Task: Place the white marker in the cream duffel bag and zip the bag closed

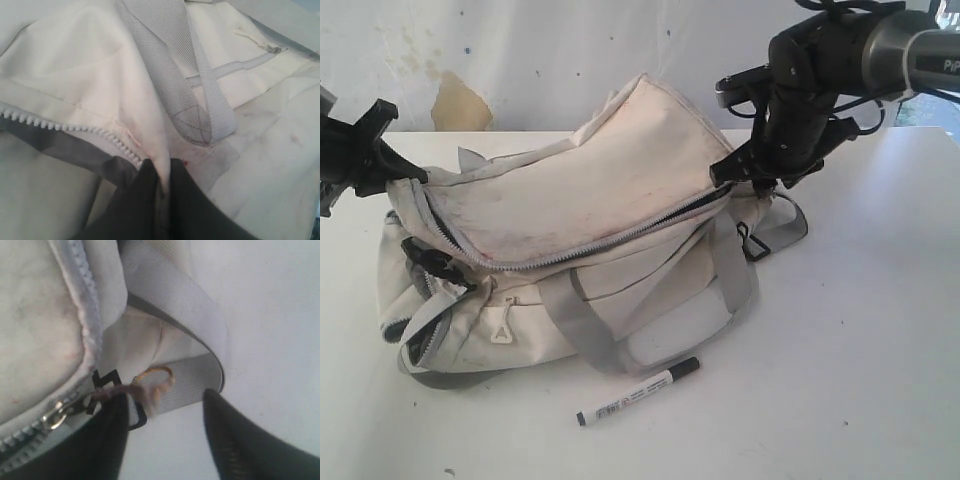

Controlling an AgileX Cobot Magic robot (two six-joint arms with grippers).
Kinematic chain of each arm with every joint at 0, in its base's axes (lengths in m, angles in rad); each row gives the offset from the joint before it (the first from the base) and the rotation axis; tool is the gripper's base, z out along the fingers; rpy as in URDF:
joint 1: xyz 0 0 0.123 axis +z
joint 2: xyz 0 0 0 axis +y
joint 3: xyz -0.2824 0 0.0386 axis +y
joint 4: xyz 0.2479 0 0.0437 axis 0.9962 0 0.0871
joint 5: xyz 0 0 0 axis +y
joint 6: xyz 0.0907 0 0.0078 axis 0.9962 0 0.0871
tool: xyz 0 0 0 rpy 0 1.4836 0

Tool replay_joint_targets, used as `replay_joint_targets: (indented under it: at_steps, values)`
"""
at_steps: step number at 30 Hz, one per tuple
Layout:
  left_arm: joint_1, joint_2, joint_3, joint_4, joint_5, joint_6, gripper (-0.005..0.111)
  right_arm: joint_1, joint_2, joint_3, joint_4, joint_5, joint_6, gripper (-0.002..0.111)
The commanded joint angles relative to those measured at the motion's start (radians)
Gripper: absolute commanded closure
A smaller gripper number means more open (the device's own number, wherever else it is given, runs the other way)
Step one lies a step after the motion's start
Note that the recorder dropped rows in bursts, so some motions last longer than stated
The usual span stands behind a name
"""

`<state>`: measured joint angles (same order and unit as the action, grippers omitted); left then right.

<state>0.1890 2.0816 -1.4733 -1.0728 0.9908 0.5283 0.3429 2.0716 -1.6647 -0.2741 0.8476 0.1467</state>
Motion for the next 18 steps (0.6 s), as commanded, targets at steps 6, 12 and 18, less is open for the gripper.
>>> replay_joint_targets:
  at_steps: [6, 12, 18]
  values:
    - [0.008, -0.020, -0.006, 0.024, 0.024, 0.074, 0.079, -0.004, -0.057, 0.001, 0.064, 0.125, -0.037, 0.039]
    - [0.008, -0.088, -0.006, 0.121, -0.029, 0.052, 0.039, -0.004, -0.171, 0.001, 0.355, 0.304, -0.173, 0.041]
    - [0.008, -0.230, -0.006, 0.320, -0.009, -0.082, 0.040, -0.004, -0.199, 0.067, 0.376, 0.360, -0.249, 0.057]
